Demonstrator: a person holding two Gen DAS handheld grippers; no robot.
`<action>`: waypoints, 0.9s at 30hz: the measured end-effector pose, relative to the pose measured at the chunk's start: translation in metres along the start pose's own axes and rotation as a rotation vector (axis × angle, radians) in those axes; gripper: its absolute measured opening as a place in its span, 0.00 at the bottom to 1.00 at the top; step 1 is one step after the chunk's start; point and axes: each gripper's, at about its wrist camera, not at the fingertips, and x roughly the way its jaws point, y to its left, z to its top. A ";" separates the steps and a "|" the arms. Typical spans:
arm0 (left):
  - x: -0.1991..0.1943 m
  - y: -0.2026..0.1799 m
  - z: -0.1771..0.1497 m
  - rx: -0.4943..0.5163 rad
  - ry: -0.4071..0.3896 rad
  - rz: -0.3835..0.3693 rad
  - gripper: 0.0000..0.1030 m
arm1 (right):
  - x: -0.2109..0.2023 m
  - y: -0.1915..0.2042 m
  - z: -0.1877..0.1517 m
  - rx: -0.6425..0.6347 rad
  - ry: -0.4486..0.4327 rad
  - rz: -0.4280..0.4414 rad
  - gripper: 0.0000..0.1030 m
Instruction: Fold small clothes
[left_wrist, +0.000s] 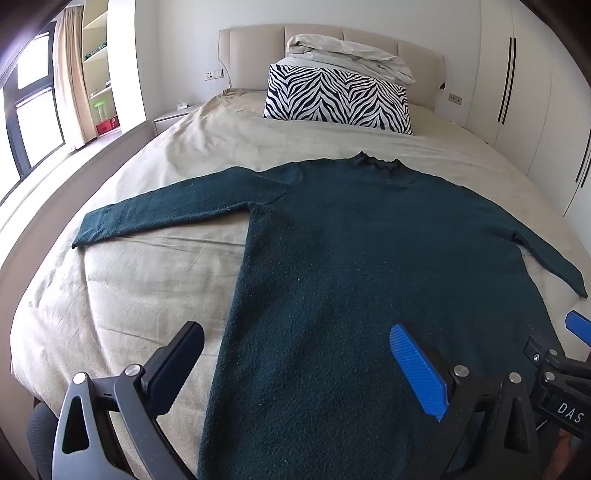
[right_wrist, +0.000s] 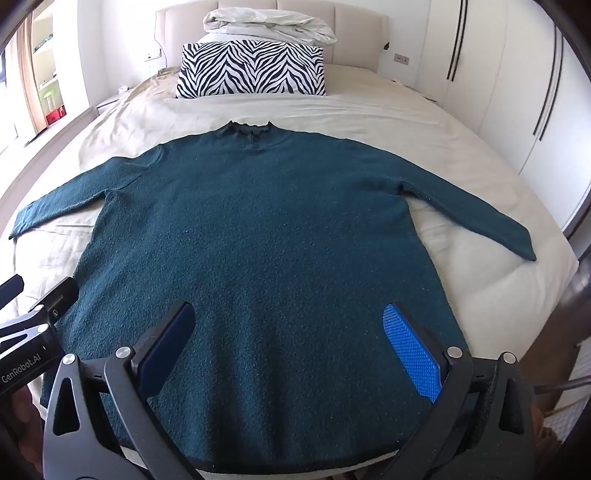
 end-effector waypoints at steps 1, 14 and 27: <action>0.000 0.000 0.000 -0.001 0.003 -0.001 1.00 | -0.001 0.000 -0.001 0.002 0.000 0.001 1.00; 0.000 0.000 0.000 0.000 0.001 0.001 1.00 | 0.007 0.004 -0.001 -0.004 0.007 0.006 1.00; 0.000 0.000 0.000 0.002 0.001 0.002 1.00 | 0.008 0.004 -0.003 -0.009 0.008 0.001 1.00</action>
